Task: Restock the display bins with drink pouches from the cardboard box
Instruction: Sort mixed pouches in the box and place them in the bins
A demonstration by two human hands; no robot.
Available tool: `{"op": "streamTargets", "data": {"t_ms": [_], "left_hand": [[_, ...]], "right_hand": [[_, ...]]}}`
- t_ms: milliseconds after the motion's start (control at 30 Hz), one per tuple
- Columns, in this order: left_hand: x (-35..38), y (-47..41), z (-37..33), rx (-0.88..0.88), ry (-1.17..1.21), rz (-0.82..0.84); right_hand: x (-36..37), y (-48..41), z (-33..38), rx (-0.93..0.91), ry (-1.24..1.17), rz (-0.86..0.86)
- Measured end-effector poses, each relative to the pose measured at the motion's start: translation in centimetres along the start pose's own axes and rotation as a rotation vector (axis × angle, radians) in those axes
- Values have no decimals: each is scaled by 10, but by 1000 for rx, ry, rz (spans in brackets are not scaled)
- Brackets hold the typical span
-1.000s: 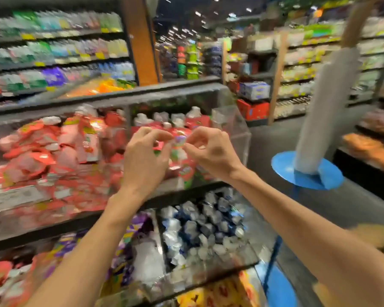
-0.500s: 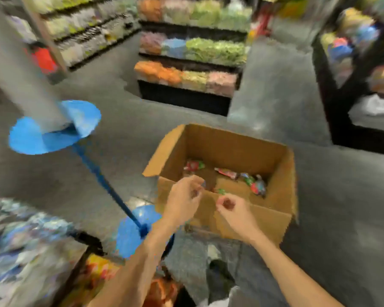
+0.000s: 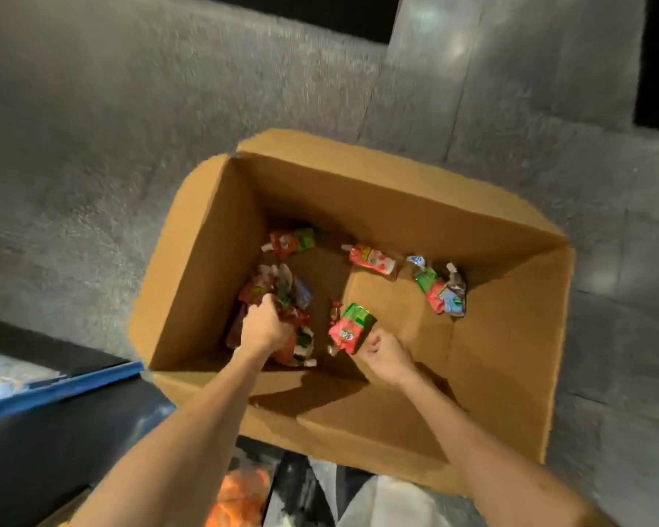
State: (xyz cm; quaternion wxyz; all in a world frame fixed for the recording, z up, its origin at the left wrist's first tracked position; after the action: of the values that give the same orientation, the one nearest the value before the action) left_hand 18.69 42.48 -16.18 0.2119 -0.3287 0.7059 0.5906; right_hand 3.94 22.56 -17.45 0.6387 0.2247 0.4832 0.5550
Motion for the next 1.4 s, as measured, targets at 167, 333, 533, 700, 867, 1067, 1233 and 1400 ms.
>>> {"op": "streamTargets", "data": {"t_ms": [167,333,533,700,867,1067,1233,1400], "left_hand": [[30,-56,21,-122,6,197],[41,-83,41,-141,-296,185],[46,-96,59,-190,-122,206],[51,-99,54,-216,54,154],[61,-100,59,-239,254,145],[67,-85,30,-149,475,91],[87,-78,0,-219,701,352],[90,-62,-11,-292,744,582]], "right_hand": [[35,-60,-2,84,1,-24],[79,-76,39,-79,116,88],[139,-78,49,86,102,346],[141,-83,42,145,179,293],[136,-92,24,175,16,311],[94,-101,-7,225,-323,266],[48,-112,-18,262,-570,142],[25,-118,-11,186,-582,113]]}}
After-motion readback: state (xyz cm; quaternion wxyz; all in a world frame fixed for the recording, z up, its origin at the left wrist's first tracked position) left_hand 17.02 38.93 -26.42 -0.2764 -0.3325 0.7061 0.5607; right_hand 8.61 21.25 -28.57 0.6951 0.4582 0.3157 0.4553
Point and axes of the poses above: each hand's wrist, its own y-axis away from the middle knuckle, its own x-axis out of the palm, z = x × y, the point moved 8 cm from there along -y, towards the middle knuckle, and after that the axes turned 7 degrees about -y, right-handed, at the moved point
